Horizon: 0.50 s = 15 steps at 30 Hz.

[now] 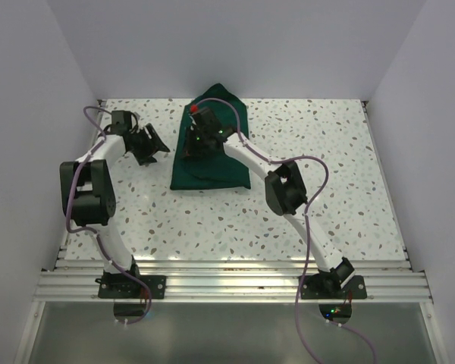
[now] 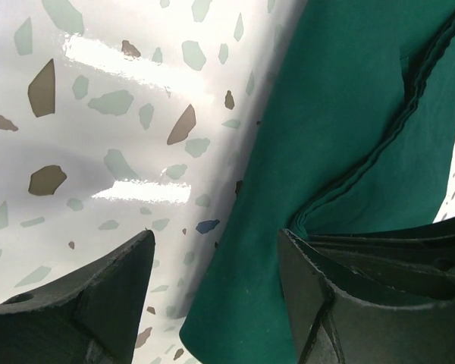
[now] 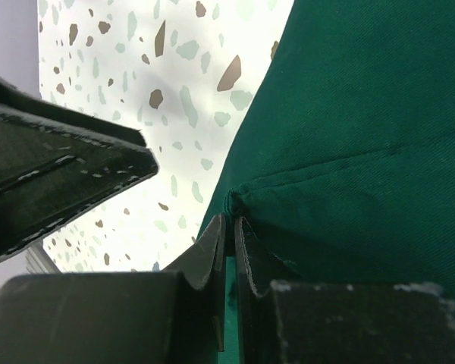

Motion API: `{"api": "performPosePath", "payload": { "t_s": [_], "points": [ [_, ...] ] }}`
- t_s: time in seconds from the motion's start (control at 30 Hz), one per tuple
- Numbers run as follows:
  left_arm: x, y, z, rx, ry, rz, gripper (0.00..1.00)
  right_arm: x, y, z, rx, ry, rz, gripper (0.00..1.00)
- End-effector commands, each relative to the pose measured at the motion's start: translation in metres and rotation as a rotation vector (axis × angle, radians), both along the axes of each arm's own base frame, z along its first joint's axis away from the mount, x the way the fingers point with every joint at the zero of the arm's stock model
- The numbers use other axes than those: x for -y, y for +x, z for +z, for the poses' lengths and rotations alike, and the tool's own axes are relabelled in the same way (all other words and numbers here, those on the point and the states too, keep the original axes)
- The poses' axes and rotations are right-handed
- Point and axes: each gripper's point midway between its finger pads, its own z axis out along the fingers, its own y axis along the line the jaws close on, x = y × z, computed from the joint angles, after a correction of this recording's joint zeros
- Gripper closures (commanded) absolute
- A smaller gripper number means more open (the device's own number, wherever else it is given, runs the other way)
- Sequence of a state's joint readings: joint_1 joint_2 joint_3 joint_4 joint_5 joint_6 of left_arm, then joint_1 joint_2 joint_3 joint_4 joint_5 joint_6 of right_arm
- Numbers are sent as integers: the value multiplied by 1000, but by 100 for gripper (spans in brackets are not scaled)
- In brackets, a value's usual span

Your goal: Prepare the surgical pack

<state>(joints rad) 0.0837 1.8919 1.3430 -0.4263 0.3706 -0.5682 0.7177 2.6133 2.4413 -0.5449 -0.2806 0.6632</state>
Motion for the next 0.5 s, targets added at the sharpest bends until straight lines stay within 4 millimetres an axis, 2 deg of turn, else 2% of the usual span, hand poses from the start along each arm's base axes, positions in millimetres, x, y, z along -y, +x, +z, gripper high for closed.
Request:
{"api": "performPosePath", "payload": {
  "t_s": [0.0,0.17,0.23,0.37,0.4,0.47],
  "points": [
    [5,12,4,22,-33,-12,31,-18,-16,49,64,74,78,98],
    [6,11,-2,14,-40,-28,31,-21,-15,83,125,119,90,98],
    [6,10,-2,13,-39,-29,31,-22,-15,88,125,129,88,97],
    [6,12,-2,12,-38,-30,31,-24,-19,80,95,136,101,95],
    [6,12,-3,10,-38,-30,30,-25,-21,70,74,130,104,90],
    [4,15,2,21,-27,-30,28,-26,-26,63,49,125,112,78]
  ]
}}
